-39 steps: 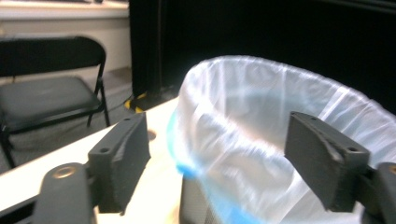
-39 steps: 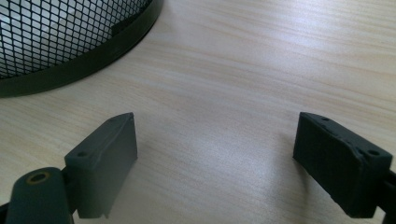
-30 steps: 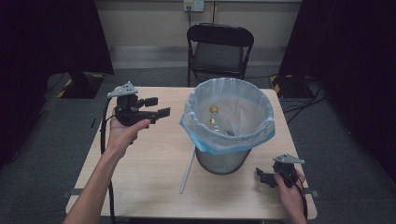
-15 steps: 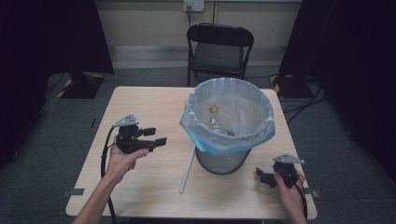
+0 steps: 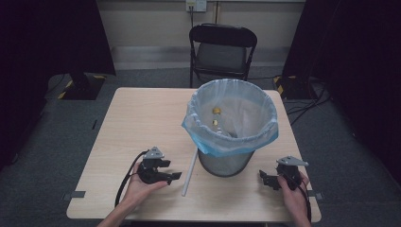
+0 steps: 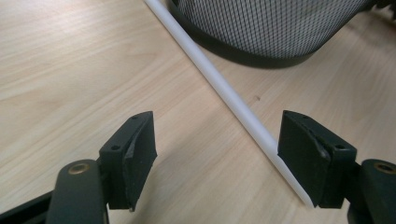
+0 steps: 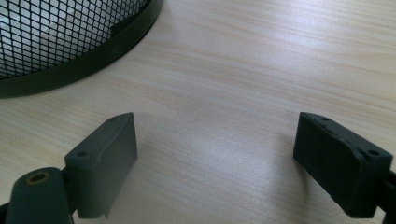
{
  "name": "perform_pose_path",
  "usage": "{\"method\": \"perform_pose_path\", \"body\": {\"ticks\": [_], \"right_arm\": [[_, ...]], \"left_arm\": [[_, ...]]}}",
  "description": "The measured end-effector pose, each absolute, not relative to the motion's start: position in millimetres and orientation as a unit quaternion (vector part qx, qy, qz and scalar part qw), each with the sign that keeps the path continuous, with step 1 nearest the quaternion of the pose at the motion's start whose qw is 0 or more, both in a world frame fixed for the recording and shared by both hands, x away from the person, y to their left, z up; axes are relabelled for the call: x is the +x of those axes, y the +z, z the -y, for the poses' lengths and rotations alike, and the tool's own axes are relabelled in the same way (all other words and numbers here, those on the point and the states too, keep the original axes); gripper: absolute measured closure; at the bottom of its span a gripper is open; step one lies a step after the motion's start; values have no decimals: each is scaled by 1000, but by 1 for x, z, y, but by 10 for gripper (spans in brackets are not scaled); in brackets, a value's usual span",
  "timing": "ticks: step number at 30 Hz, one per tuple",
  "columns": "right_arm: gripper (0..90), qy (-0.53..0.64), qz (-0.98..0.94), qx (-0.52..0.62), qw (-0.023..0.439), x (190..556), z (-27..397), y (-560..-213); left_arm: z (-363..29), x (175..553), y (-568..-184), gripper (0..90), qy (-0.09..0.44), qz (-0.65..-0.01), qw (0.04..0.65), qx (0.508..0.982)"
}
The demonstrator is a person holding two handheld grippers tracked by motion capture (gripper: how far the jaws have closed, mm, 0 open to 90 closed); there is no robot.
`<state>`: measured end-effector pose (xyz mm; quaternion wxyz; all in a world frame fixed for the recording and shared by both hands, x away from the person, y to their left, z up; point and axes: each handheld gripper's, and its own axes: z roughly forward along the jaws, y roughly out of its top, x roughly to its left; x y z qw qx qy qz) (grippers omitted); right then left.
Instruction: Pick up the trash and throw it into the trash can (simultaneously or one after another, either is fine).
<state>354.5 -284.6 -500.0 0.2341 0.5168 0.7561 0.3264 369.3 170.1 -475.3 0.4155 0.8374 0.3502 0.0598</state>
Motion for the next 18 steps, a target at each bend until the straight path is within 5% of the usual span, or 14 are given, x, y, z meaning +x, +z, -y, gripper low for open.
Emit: {"method": "perform_pose_path", "body": {"ticks": [10, 18], "right_arm": [[125, 326, -756, 517, 234, 354, 285, -500], [125, 326, -756, 517, 234, 354, 285, -500]], "left_arm": [[-140, 367, -488, 247, 89, -319, 382, 863], [-144, 367, -491, 409, 135, -338, 354, 862]]}}
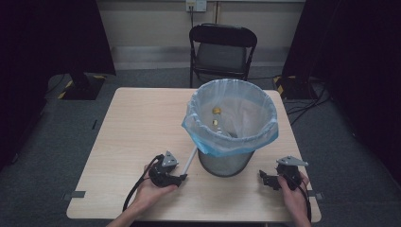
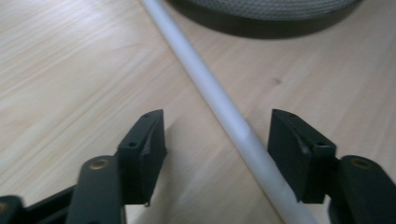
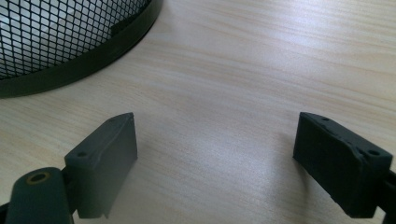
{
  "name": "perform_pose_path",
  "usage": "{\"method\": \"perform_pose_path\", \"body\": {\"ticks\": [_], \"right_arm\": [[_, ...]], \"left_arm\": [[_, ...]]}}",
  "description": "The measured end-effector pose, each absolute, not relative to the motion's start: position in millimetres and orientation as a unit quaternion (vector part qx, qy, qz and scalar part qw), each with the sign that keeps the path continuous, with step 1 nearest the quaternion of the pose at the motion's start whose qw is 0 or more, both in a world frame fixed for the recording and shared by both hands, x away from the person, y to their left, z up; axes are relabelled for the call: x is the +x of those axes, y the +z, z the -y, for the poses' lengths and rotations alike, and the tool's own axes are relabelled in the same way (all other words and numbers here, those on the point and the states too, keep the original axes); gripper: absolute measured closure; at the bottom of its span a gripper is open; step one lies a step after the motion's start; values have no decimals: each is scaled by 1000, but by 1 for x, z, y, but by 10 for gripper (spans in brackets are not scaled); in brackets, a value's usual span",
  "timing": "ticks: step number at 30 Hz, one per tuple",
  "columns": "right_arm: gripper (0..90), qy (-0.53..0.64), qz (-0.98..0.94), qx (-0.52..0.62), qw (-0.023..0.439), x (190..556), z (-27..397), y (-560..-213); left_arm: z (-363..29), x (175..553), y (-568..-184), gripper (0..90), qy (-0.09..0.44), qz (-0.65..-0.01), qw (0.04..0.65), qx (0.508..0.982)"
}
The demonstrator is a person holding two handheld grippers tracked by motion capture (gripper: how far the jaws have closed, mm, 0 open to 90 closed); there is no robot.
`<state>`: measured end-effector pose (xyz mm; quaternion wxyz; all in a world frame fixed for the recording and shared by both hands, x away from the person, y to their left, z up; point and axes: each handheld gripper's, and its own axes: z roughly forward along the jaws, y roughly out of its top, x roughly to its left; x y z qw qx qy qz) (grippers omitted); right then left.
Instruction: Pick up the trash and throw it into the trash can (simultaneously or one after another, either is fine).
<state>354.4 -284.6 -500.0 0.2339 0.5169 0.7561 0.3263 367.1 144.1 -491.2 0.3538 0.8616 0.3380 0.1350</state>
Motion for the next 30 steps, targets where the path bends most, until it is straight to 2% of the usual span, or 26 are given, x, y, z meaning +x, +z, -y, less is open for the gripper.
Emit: {"method": "perform_pose_path", "body": {"ticks": [2, 3, 5, 6, 7, 12, 16, 21, 30], "right_arm": [[125, 326, -756, 517, 234, 354, 285, -500], [125, 326, -756, 517, 234, 354, 285, -500], [125, 326, -756, 517, 234, 354, 285, -500], [125, 326, -756, 517, 234, 354, 285, -500], [126, 326, -756, 517, 234, 354, 285, -500], [126, 326, -756, 517, 234, 354, 285, -500], [126, 326, -756, 517, 234, 354, 285, -500], [125, 326, -756, 517, 234, 354, 285, -500], [126, 326, -756, 517, 233, 354, 285, -500]], "left_arm": [[-153, 372, -491, 421, 141, -352, 351, 856], [-162, 376, -491, 487, 143, -358, 355, 852], [-166, 378, -491, 544, 146, -354, 353, 854], [-169, 380, -491, 544, 141, -354, 359, 852], [-171, 381, -491, 604, 143, -355, 357, 852], [-172, 385, -490, 679, 143, -366, 356, 848], [-176, 390, -489, 792, 142, -369, 354, 848], [-179, 405, -487, 797, 124, -382, 347, 848], [-195, 416, -491, 804, 86, -410, 382, 824]]}}
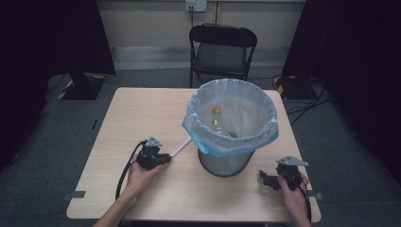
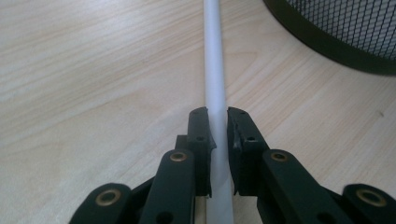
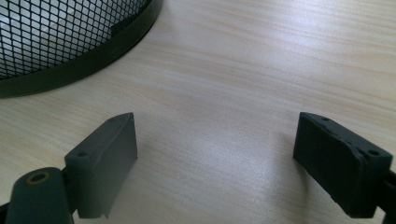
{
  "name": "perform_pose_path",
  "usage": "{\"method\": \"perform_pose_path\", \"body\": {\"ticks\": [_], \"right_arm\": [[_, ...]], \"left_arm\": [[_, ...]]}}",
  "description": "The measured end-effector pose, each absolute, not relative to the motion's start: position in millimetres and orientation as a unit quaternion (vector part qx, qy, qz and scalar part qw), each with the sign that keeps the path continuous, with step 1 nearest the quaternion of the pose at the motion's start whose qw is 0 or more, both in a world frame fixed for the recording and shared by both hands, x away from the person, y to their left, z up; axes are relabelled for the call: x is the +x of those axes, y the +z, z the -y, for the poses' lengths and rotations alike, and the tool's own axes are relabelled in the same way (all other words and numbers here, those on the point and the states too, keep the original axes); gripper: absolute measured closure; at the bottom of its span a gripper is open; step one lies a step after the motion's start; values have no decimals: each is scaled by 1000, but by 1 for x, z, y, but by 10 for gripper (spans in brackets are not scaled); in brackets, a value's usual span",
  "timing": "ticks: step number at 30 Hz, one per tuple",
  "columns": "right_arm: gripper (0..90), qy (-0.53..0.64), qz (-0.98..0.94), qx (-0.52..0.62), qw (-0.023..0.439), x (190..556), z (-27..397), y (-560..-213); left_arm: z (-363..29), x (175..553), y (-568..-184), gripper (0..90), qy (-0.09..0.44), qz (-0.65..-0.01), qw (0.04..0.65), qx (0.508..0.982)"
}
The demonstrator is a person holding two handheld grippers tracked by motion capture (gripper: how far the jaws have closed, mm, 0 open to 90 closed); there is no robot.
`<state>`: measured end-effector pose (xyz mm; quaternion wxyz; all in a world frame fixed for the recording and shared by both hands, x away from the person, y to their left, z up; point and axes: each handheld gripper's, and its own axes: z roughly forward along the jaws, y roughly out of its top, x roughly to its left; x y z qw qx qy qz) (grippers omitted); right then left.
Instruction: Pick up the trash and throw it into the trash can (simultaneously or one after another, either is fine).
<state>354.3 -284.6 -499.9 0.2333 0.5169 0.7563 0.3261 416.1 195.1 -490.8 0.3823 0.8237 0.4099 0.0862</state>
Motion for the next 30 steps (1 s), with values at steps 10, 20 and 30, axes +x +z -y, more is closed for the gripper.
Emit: {"method": "perform_pose_path", "body": {"ticks": [10, 20, 30], "right_arm": [[127, 326, -756, 517, 233, 354, 285, -500], [127, 326, -756, 518, 233, 354, 284, -500], [126, 326, -756, 517, 233, 354, 285, -500]], "left_arm": [[-205, 419, -485, 803, 78, -421, 411, 805], [-219, 419, -469, 803, 82, -432, 457, 774], [-233, 412, -441, 804, 101, -429, 505, 742]]}}
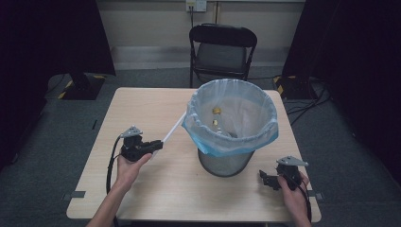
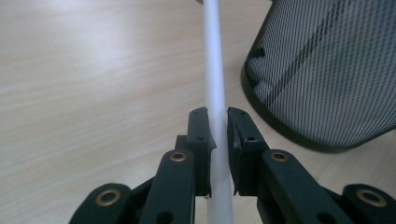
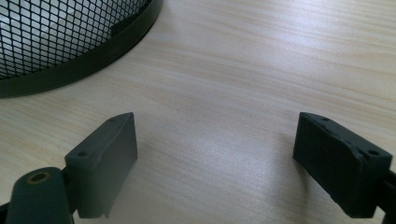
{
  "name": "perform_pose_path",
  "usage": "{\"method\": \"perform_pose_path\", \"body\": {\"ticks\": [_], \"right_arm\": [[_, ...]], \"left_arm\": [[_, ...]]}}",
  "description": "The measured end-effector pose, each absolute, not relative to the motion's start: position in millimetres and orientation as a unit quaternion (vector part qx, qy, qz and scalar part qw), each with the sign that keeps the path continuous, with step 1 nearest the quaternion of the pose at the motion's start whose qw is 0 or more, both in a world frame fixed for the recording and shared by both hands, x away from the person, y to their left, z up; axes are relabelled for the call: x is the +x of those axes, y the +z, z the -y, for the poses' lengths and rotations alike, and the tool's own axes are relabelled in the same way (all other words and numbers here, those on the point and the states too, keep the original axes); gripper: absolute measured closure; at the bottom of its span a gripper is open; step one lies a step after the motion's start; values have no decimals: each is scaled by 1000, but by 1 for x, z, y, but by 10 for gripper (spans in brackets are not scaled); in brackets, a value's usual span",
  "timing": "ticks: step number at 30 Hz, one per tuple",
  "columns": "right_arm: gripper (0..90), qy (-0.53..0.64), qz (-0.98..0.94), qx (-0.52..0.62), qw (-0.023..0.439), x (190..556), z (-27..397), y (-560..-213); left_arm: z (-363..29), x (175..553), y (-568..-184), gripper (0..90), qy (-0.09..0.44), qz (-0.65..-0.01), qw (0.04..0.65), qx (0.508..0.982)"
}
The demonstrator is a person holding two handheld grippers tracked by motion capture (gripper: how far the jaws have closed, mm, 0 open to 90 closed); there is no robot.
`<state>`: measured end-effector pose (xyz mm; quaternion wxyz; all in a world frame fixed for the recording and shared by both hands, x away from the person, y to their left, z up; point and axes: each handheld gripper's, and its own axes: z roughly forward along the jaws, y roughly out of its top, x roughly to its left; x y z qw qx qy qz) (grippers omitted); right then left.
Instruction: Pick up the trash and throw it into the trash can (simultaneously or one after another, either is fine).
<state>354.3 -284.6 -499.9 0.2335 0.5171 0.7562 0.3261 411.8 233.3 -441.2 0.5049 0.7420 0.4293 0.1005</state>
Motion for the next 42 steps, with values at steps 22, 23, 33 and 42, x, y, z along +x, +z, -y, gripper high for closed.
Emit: {"method": "perform_pose_path", "body": {"ticks": [22, 23, 33, 42], "right_arm": [[126, 326, -756, 518, 233, 354, 285, -500], [127, 326, -756, 517, 233, 354, 285, -500], [127, 326, -756, 518, 233, 354, 285, -500], [126, 326, -756, 517, 233, 354, 285, -500]], "left_arm": [[-257, 396, -409, 803, 126, -402, 564, 710], [-258, 396, -407, 803, 127, -401, 569, 707], [-255, 392, -371, 803, 140, -370, 607, 689], [-244, 396, -353, 803, 137, -350, 623, 686]]}}
